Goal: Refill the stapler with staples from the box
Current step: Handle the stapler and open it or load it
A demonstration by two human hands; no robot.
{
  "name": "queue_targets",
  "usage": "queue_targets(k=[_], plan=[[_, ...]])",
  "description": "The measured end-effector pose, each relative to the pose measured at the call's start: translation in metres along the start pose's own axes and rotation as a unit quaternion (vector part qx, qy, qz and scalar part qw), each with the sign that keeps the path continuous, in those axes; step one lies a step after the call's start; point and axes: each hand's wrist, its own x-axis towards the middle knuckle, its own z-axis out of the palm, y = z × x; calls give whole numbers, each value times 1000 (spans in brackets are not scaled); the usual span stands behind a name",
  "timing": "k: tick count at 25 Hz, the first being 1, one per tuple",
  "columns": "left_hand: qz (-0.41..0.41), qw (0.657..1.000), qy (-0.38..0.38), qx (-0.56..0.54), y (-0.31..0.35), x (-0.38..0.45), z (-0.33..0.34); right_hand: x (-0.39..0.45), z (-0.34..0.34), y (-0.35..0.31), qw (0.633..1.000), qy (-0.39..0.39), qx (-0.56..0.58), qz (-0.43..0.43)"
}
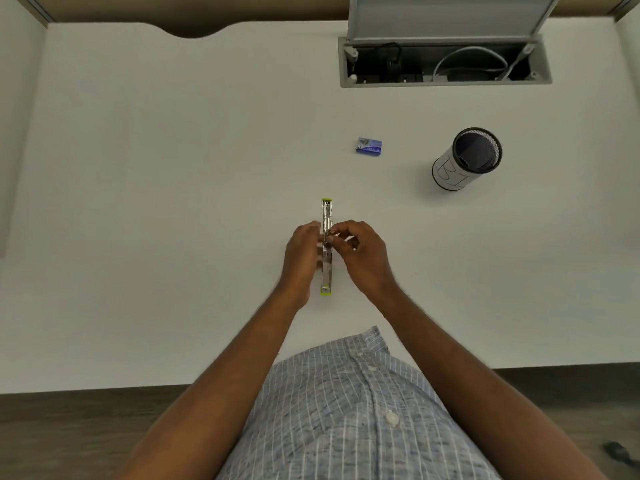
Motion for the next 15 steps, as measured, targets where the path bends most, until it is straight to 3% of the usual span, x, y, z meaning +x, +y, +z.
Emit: queue_targets(k=[3,9,12,15], plan=[[-87,980,-110,-141,20,-9,9,-6,-12,-15,1000,14,0,-8],[-63,969,-146,-189,28,-19,17,-22,-35,-32,999,-2,-28,-41],[-52,965,-161,-201,30,-21,16,-26,-44,-38,994,4,84,64],[-54,966,-169,-186,29,-25,18,-22,-57,-45,957,1,254,138]])
